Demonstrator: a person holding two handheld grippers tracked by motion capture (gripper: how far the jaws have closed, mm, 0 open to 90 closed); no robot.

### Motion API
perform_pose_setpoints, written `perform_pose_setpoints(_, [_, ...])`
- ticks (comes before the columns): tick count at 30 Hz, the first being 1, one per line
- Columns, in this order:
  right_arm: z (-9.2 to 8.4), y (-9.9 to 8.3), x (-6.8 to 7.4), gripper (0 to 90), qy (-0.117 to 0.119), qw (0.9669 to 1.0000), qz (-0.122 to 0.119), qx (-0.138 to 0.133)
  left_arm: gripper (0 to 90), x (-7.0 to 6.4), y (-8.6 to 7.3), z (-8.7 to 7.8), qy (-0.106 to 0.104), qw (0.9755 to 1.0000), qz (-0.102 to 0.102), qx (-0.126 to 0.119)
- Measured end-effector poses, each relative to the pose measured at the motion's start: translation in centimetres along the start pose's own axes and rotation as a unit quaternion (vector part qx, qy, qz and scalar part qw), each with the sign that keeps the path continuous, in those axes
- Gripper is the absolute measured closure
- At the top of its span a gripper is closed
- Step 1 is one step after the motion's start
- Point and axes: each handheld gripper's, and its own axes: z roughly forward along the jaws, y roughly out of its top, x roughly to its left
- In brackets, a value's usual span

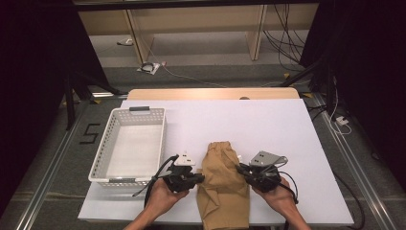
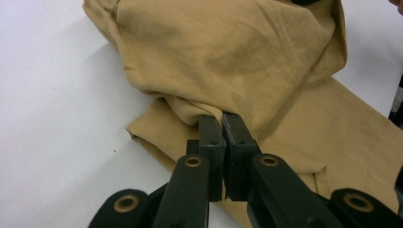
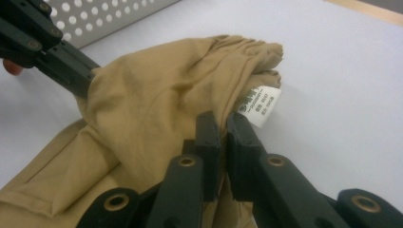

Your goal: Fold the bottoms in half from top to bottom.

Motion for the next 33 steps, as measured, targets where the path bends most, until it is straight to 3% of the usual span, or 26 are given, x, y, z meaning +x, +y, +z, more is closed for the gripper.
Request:
perform_pose_setpoints(4, [-0.3,-0.6,0.5,84.7,0.006,0.9999,0.001,0.008,87.4,-0.3,-0.4,0.2,-0.002,0.9998,0.011,0.013])
perform_pose_setpoints(13, [-0.7,-1.5,1.5,84.7,0.011,0.9989,0.015,0.044,87.3,-0.6,-1.1,0.4,-0.009,0.9995,0.007,0.03])
perform_pose_setpoints(18, [-0.8,-2.1,1.7,84.7,0.018,0.9972,0.029,0.067,87.1,-0.7,-1.6,0.5,-0.014,0.9993,0.002,0.036])
perform_pose_setpoints(23, [-0.3,-3.0,2.3,84.7,0.021,0.9948,0.024,0.097,87.0,-0.9,-1.9,0.8,-0.013,0.9989,0.005,0.045])
perform_pose_setpoints(30, [-0.2,-3.1,2.4,83.3,0.019,0.9945,0.032,0.098,86.2,-1.0,-2.1,0.9,-0.011,0.9988,0.002,0.047])
perform_pose_setpoints(33, [-0.4,-3.0,2.3,77.9,0.019,0.9948,0.039,0.092,83.6,-0.9,-2.0,0.7,-0.01,0.999,-0.007,0.044])
